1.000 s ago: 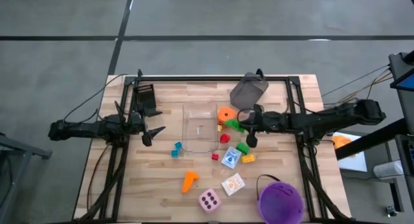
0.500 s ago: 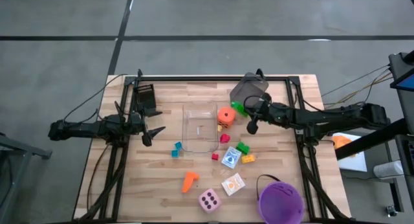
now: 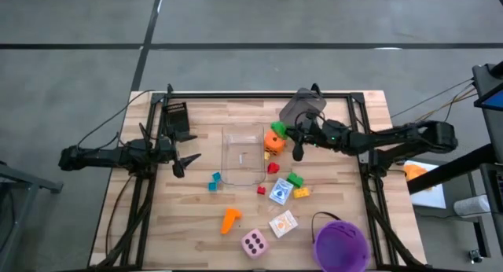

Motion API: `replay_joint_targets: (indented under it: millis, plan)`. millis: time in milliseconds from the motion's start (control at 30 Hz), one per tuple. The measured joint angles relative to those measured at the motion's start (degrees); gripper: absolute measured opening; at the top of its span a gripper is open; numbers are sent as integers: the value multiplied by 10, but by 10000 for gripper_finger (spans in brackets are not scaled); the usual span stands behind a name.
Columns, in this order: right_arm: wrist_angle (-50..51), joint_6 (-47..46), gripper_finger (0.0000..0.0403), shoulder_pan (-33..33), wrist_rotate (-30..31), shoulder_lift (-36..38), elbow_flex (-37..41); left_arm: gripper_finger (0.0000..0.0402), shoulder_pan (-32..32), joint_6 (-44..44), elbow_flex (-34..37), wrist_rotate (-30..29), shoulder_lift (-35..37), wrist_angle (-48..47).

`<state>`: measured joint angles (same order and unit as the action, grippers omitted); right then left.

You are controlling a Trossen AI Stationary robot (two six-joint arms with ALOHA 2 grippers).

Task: Pick & Place Toys
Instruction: Put the green game piece into the transparent bin

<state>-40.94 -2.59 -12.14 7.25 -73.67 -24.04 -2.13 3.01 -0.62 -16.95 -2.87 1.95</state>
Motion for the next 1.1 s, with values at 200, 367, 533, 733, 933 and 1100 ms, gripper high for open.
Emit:
replay_joint_targets:
  millis: [200,367,533,733,933,1100]
  plan:
    - [-6,-2,18,0,-56,-103,-77,335,0,0,0,0,0,0]
    - [-6,-1,18,0,-130,-181,-147,335,0,0,0,0,0,0]
    - [-6,1,18,0,-191,-244,-200,335,0,0,0,0,0,0]
    - [-4,3,18,0,-193,-290,-226,335,0,-2,0,0,0,0]
    - [-2,4,18,0,-198,-295,-229,335,0,-2,0,0,-3,0]
    - [-1,7,18,0,-198,-290,-229,335,0,-2,0,0,-13,0]
